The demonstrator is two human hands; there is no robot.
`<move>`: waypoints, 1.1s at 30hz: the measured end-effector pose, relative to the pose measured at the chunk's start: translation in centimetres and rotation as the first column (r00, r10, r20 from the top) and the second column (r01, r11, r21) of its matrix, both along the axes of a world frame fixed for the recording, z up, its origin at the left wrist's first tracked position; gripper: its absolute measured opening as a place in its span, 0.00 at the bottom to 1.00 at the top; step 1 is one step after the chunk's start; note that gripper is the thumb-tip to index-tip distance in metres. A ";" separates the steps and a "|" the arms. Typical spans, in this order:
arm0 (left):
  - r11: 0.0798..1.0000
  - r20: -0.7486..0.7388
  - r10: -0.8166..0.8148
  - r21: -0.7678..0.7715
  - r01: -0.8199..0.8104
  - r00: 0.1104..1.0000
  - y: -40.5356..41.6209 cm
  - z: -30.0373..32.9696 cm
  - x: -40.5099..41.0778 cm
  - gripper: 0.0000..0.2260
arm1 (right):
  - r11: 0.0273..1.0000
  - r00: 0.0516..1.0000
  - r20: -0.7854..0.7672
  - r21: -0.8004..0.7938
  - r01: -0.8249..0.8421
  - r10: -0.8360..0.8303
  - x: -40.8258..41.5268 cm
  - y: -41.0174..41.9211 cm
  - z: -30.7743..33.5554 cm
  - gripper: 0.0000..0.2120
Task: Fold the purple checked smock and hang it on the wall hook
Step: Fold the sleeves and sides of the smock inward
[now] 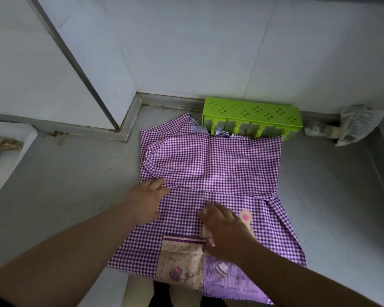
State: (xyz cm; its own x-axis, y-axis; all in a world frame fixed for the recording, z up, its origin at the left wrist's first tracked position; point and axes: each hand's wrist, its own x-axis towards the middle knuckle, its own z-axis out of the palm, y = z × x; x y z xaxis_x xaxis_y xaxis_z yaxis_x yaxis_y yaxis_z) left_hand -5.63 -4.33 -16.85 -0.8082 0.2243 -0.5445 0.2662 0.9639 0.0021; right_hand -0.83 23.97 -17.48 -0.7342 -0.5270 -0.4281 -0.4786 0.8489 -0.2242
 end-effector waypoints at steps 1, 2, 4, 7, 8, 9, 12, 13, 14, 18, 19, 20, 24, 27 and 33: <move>0.998 -0.016 0.069 0.008 -0.069 0.997 -0.1 0.0 0.6 0.39 | 1.000 1.000 0.016 0.007 0.009 -0.009 0.0 0.1 0.0 0.44; 0.988 -0.030 0.152 0.006 -0.152 0.988 -0.3 0.1 1.6 0.40 | 1.000 1.000 0.020 0.006 0.007 -0.007 -0.1 0.1 0.0 0.45; 0.945 -0.033 0.328 0.006 -0.328 0.944 -1.3 0.0 3.5 0.42 | 1.000 0.999 0.038 -0.001 0.017 -0.017 -0.5 0.0 -0.1 0.46; 0.803 0.016 0.593 0.058 -0.593 0.805 -3.5 -0.5 6.6 0.43 | 0.999 0.998 0.053 0.035 0.020 -0.022 -0.5 0.2 -0.1 0.46; 0.749 0.067 0.657 0.055 -0.660 0.751 -4.1 -0.7 7.6 0.46 | 0.998 0.999 0.037 0.059 0.024 -0.027 -0.3 0.3 0.1 0.46; 0.695 0.130 0.707 0.057 -0.717 0.695 -4.8 -1.1 8.4 0.50 | 0.995 0.999 -0.002 0.085 0.045 -0.045 -0.2 0.5 0.6 0.44; 0.559 0.250 0.792 0.067 -0.826 0.556 -7.8 -1.7 12.2 0.54 | 0.983 0.973 -0.195 0.112 0.144 -0.121 3.1 -1.4 1.8 0.35; 0.560 0.252 0.792 0.067 -0.826 0.557 -7.8 -1.6 12.7 0.51 | 0.981 0.969 -0.205 0.111 0.161 -0.136 4.0 -1.6 1.9 0.33; 0.585 0.241 0.779 0.054 -0.810 0.579 -8.0 -1.1 13.3 0.45 | 0.980 0.970 -0.187 0.099 0.174 -0.154 5.3 -2.0 1.9 0.31; 0.705 0.216 0.686 0.040 -0.708 0.695 -8.5 -0.3 14.2 0.25 | 0.968 0.970 -0.026 0.056 0.243 -0.242 9.5 -3.7 2.4 0.39; 0.715 0.218 0.673 0.054 -0.697 0.707 -8.9 -0.4 14.3 0.25 | 0.966 0.968 -0.016 0.051 0.253 -0.252 10.0 -4.0 2.6 0.42; 0.713 0.238 0.664 0.083 -0.696 0.709 -9.4 -0.7 14.6 0.25 | 0.965 0.967 -0.011 0.060 0.256 -0.256 10.3 -4.3 2.5 0.45; 0.505 0.339 0.703 0.381 -0.775 0.625 -9.5 -0.6 17.0 0.18 | 0.945 0.948 0.045 0.101 0.311 -0.316 11.0 -5.1 1.3 0.48; 0.327 0.392 0.756 0.468 -0.821 0.525 -7.3 2.5 18.4 0.22 | 0.929 0.933 0.038 0.122 0.350 -0.357 10.9 -5.3 0.4 0.48; 0.503 0.667 0.514 0.275 -0.820 0.539 -8.0 2.4 22.0 0.17 | 0.913 0.921 0.051 0.162 0.374 -0.386 9.9 -5.6 0.5 0.48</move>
